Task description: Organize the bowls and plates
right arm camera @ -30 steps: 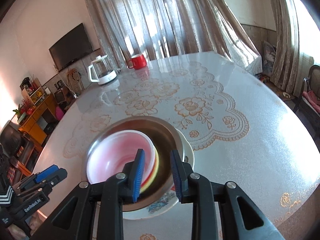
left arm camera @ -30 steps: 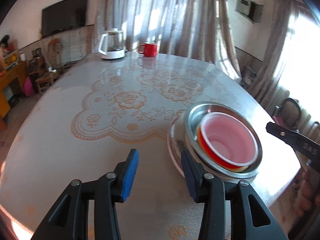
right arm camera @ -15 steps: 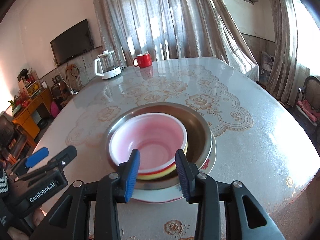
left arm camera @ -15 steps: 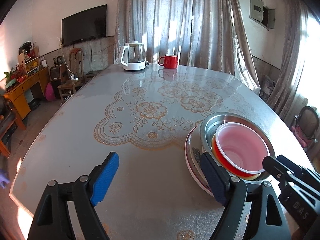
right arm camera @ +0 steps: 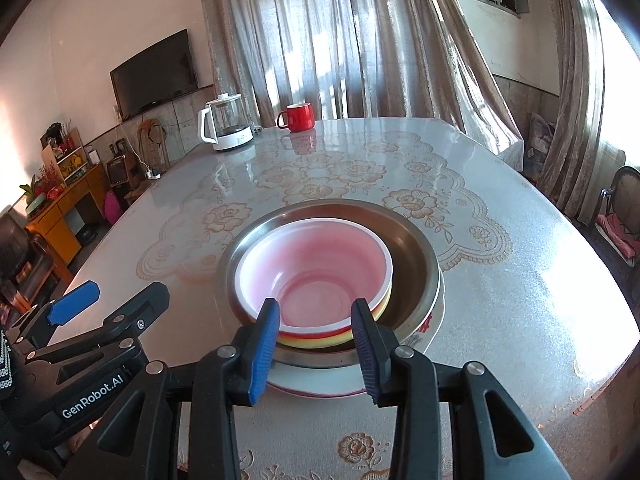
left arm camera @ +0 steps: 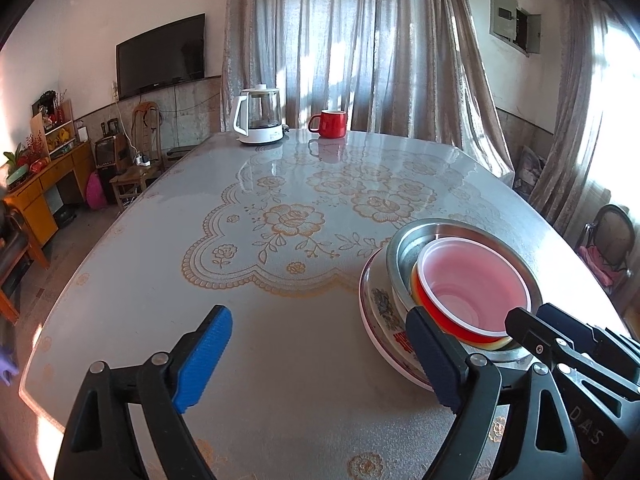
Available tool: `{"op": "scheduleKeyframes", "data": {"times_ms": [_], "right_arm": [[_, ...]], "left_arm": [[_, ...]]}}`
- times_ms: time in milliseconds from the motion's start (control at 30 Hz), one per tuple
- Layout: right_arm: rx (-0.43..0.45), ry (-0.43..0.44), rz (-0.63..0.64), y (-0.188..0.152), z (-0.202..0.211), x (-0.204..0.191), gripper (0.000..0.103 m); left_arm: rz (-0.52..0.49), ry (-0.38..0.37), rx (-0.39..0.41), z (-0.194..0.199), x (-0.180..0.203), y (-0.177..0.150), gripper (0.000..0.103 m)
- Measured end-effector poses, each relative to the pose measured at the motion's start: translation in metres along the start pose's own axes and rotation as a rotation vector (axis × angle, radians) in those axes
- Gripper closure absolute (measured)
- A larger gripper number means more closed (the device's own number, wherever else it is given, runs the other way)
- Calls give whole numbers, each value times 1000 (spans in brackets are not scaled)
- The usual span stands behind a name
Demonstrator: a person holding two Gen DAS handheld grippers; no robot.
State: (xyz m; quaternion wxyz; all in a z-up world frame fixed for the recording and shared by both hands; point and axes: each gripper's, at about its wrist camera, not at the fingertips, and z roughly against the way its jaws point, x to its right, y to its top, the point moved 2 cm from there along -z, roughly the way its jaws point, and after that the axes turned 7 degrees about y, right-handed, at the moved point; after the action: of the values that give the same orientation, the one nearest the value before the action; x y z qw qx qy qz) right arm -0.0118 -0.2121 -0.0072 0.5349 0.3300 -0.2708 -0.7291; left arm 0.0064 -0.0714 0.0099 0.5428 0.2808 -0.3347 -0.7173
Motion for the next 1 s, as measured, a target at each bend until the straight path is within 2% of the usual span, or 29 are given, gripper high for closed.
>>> {"op": "scheduleKeyframes", "data": {"times_ms": [1000], "right_arm": [[-4,13,-9,0,-2,0,66]], "left_arm": [[-14,-7,-7,0,3,-3,10]]}}
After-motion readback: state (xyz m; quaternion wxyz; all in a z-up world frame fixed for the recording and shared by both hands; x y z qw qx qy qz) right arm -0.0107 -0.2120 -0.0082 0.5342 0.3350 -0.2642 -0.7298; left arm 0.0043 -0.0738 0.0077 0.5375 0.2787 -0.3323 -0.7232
